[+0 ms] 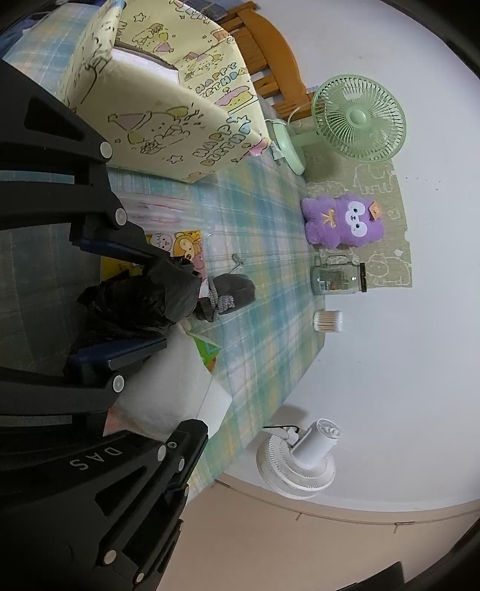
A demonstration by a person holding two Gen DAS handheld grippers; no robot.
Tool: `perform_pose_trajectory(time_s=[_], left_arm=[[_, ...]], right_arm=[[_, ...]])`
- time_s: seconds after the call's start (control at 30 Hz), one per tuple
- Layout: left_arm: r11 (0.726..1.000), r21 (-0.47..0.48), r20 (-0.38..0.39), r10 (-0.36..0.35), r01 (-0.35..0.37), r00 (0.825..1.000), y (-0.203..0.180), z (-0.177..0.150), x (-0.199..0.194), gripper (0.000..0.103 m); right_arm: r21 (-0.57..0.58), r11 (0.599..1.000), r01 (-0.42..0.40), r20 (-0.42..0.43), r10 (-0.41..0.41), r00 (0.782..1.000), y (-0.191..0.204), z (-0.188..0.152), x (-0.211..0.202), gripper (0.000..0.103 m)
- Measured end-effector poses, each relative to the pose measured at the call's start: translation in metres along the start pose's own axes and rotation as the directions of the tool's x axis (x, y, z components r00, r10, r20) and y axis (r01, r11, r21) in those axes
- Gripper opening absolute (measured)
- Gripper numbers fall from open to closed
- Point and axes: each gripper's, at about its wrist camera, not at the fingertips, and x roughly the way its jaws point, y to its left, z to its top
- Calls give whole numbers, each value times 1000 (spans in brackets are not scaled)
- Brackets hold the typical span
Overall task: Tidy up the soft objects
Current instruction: 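Close the right tool on the white cloth bundle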
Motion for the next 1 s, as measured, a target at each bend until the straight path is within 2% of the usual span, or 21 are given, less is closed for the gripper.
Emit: perform_pose_trajectory(time_s=[0.23, 0.3, 0.33, 0.37, 0.4, 0.43, 0.47, 0.6, 0.7, 0.9, 0.93, 0.97, 1.0], left_arm=[[1000, 3, 3, -10, 10, 1000, 0, 0, -4, 39], [1000, 3, 0, -11, 11, 1000, 0, -1, -3, 39], [1000, 3, -4, -10, 10, 1000, -1, -1, -1, 39], [1000, 4, -7, -11, 11, 1000, -1, -2, 0, 39], [1000, 5, -10, -11, 11, 1000, -1, -2, 1, 39], [1000, 8, -13, -10, 10, 1000, -2, -3, 4, 39], [1000, 11, -16, -9, 9, 1000, -3, -3, 5, 39], [1000, 23, -36, -1, 2, 999, -6, -5, 13, 39], [999, 37, -42, 8, -6, 999, -10, -7, 18, 39], [998, 56, -56, 24, -20, 998, -14, -10, 24, 39], [998, 59, -56, 25, -22, 998, -15, -10, 25, 39], [998, 66, -56, 28, -24, 998, -16, -10, 25, 39], [997, 69, -54, 31, -27, 998, -17, -10, 24, 39]], right_arm=[[-8, 1000, 13, 37, -13, 999, 1, 1, -11, 4], [-16, 1000, 27, 36, -27, 999, 1, 0, -11, 9], [-20, 999, 31, 32, -31, 999, 1, 0, -9, 20], [-22, 999, 36, 26, -35, 999, 1, 0, -8, 42], [-21, 999, 41, 26, -40, 999, 0, -1, -7, 56], [-18, 999, 48, 37, -47, 998, 0, -2, -7, 74], [-15, 998, 60, 54, -59, 997, -1, -2, -8, 77], [-30, 996, 83, 39, -82, 996, -3, -4, 0, 78], [-21, 997, 73, 8, -73, 997, -8, -7, 9, 87], [48, 999, 15, -58, -12, 998, -21, -13, 28, 90], [61, 998, 7, -63, -4, 998, -22, -14, 30, 88], [83, 996, -11, -72, 17, 997, -24, -15, 31, 79], [89, 996, -20, -81, 27, 996, -24, -15, 32, 75]])
